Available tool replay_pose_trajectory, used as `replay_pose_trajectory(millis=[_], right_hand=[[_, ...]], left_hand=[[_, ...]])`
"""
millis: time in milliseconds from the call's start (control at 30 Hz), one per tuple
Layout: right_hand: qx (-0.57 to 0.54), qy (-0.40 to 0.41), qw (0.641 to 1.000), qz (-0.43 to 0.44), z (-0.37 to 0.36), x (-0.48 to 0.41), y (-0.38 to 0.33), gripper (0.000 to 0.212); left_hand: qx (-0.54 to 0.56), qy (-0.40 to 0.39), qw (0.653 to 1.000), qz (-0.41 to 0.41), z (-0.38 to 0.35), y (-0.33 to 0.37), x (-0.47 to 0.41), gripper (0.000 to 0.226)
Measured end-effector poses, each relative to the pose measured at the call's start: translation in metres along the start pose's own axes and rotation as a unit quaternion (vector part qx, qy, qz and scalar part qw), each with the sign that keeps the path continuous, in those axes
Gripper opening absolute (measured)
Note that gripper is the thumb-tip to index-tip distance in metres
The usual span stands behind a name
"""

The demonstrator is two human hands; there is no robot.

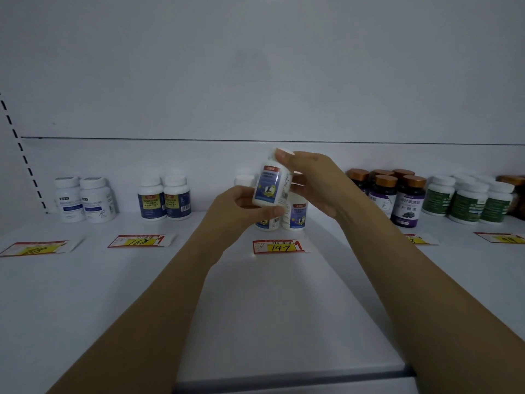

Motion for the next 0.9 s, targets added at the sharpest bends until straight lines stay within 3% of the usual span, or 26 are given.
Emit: replay_pose_trajectory(millis=[200, 333, 500, 700, 800, 900], right_hand=[[-0.006, -0.045, 0.999, -0.021, -0.005, 0.001, 0.001, 0.025], [0.037, -0.028, 0.999, 0.009, -0.006, 0.003, -0.003, 0.029], [0.005, -0.029, 1.0, 0.005, 0.0, 0.0, -0.004, 0.022], [0.044, -0.038, 0.998, -0.009, -0.004, 0.003, -0.001, 0.042], [0.035, -0.026, 0.999, 0.008, -0.002, 0.005, -0.004, 0.045], [0.05, -0.024, 0.997, 0.057, -0.003, 0.009, -0.015, 0.035]], left_hand=[[-0.017, -0.012, 1.0, -0.005, -0.003, 0.0, 0.003, 0.027], [-0.035, -0.011, 0.999, -0.01, -0.003, 0.002, 0.003, 0.034], [-0.017, -0.013, 1.0, 0.008, -0.001, -0.001, 0.002, 0.037], [-0.031, 0.016, 0.999, -0.004, 0.003, -0.001, -0.001, 0.042], [-0.026, 0.0, 1.0, -0.009, -0.001, -0.002, -0.002, 0.041], [0.003, 0.007, 0.999, -0.032, 0.002, 0.003, -0.002, 0.045]])
Point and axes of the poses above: each hand's wrist, its own x-axis away from the middle knuckle, its own z-axis out of the back of the hand, y = z × x, the point moved 8 cm from there along -x, towards the middle knuckle, and after that the axes turned 14 degrees about y, right-handed, at the moved point
